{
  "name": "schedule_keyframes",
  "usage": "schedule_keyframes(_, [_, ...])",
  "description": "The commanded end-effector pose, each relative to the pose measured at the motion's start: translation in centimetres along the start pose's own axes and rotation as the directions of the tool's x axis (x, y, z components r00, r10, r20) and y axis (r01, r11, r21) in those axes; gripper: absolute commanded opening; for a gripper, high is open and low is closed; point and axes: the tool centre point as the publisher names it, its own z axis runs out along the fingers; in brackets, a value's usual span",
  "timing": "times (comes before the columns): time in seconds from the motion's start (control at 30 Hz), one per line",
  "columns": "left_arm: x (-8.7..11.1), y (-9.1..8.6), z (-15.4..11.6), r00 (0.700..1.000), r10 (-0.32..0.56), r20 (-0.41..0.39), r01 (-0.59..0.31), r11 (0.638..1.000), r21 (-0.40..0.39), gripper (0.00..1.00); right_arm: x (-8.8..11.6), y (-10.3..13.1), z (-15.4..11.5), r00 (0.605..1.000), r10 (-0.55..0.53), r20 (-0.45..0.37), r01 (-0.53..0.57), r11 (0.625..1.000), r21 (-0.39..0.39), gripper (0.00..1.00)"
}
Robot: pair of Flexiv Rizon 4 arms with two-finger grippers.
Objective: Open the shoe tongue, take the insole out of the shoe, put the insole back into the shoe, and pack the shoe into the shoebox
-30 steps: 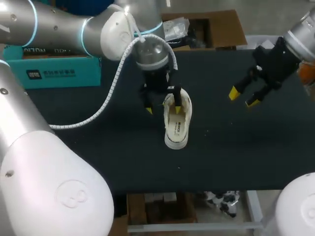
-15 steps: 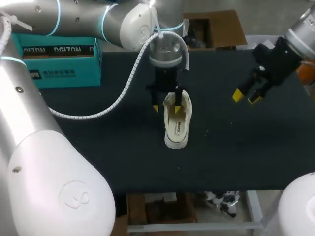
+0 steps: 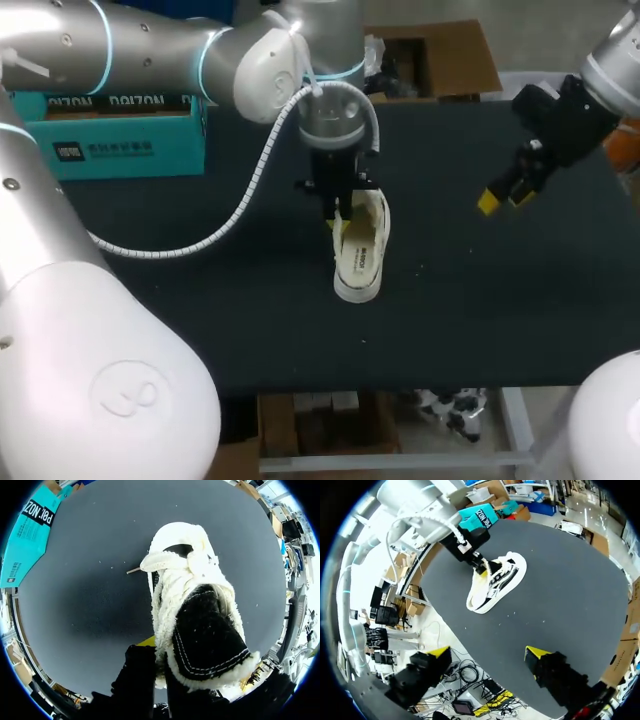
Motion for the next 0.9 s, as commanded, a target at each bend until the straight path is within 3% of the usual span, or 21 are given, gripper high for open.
schedule_keyframes(0.03, [0.4, -0.5, -0.6, 1.000, 0.027, -0.013, -0.026, 1.000, 0.009, 0.00, 0.0, -0.1, -0.4, 1.000, 0.000, -0.004, 0.000, 1.000, 0.003, 1.00])
schedule_keyframes(0.23, [0.6, -0.4, -1.4, 0.995, 0.088, -0.049, -0.085, 0.995, 0.060, 0.00, 0.0, -0.1, -0.4, 1.000, 0.000, -0.004, 0.000, 1.000, 0.003, 1.00])
schedule_keyframes(0.33, [0.5, -1.2, -1.6, 0.990, 0.128, -0.062, -0.125, 0.991, 0.051, 0.00, 0.0, -0.1, -0.4, 1.000, 0.000, -0.004, 0.000, 1.000, 0.003, 1.00])
schedule_keyframes(0.5, [0.2, -1.9, -2.7, 0.972, 0.213, -0.098, -0.207, 0.976, 0.069, 0.00, -0.3, 0.6, -1.5, 0.963, -0.246, 0.112, 0.235, 0.967, 0.101, 1.00])
schedule_keyframes(0.53, [0.0, -2.0, -3.2, 0.964, 0.244, -0.103, -0.238, 0.969, 0.068, 0.00, -0.5, 0.6, -1.9, 0.933, -0.339, 0.122, 0.324, 0.937, 0.131, 1.00])
schedule_keyframes(0.6, [-0.6, -2.2, -4.2, 0.949, 0.293, -0.117, -0.285, 0.955, 0.082, 0.00, -0.7, 0.6, -2.6, 0.920, -0.360, 0.156, 0.337, 0.928, 0.157, 1.00])
schedule_keyframes(0.7, [-1.3, -2.3, -5.9, 0.919, 0.377, -0.117, -0.366, 0.924, 0.108, 0.00, -0.7, 0.6, -3.7, 0.859, -0.478, 0.183, 0.440, 0.872, 0.216, 1.00])
schedule_keyframes(0.77, [-1.8, -2.2, -7.1, 0.899, 0.424, -0.110, -0.410, 0.903, 0.130, 0.00, -0.7, 0.5, -4.2, 0.785, -0.597, 0.168, 0.552, 0.796, 0.248, 1.00])
schedule_keyframes(0.8, [-2.1, -2.1, -7.8, 0.880, 0.462, -0.111, -0.449, 0.884, 0.129, 0.00, -0.9, 0.4, -4.5, 0.774, -0.609, 0.175, 0.559, 0.786, 0.264, 1.00])
schedule_keyframes(0.87, [-2.7, -2.1, -9.1, 0.859, 0.502, -0.095, -0.487, 0.861, 0.149, 0.00, -1.0, 0.3, -4.9, 0.703, -0.692, 0.165, 0.631, 0.713, 0.305, 1.00])
schedule_keyframes(0.9, [-3.0, -1.9, -9.8, 0.841, 0.534, -0.090, -0.518, 0.842, 0.149, 0.00, -1.1, 0.2, -5.2, 0.687, -0.708, 0.161, 0.644, 0.697, 0.316, 1.00])
